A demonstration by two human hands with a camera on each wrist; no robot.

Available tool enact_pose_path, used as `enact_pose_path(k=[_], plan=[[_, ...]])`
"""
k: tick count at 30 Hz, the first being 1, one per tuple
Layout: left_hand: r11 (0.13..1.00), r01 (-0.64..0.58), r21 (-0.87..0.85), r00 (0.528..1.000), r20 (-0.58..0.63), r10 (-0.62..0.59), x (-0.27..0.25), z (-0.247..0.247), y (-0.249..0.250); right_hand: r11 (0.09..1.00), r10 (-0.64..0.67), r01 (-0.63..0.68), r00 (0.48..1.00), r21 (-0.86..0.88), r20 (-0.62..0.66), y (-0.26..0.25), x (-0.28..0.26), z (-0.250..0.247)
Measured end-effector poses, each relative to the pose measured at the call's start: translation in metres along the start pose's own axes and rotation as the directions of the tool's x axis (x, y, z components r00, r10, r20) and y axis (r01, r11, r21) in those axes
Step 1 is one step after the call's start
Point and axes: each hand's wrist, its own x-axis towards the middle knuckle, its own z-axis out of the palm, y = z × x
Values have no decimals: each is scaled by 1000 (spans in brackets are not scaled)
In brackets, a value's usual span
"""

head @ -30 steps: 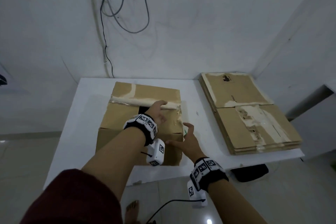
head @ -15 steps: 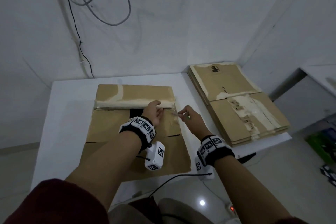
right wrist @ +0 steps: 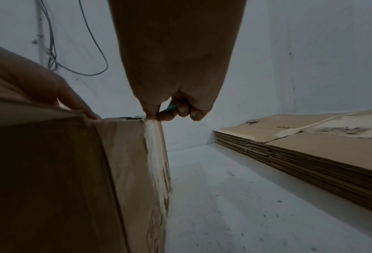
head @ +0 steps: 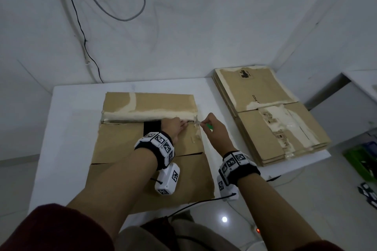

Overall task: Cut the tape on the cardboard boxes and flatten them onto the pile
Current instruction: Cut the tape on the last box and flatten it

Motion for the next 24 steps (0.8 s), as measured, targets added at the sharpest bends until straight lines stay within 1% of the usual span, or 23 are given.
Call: enact_pose_path(k=[6,10,12,16,19,22,24], plan=[[1000,-29,-8,1000,-12,29,10,-6,6,996,-52,51,998,67,25,-3,18,7],[998,-65,27,998,-4,65,16,-11,12,995,-56,53,998,86,37,-6,30,13],[997,-73,8,997,-4,73,19,-12,14,994,-37,34,999,101,31,-8,35,18],[993,-76,-89,997,-33,73,24,-12,16,976,55,-58,998,211,19,-5,39,18],[971,-42,-234,999,-37,34,28,-13,13,964,74,-83,996,254,47,0,39,15],[951,-37,-307,999,-31,29,31,-12,11,946,102,-114,993,302,54,0,39,8],[942,-34,-334,999,-23,28,33,-12,12,945,82,-93,995,315,50,0,40,3]])
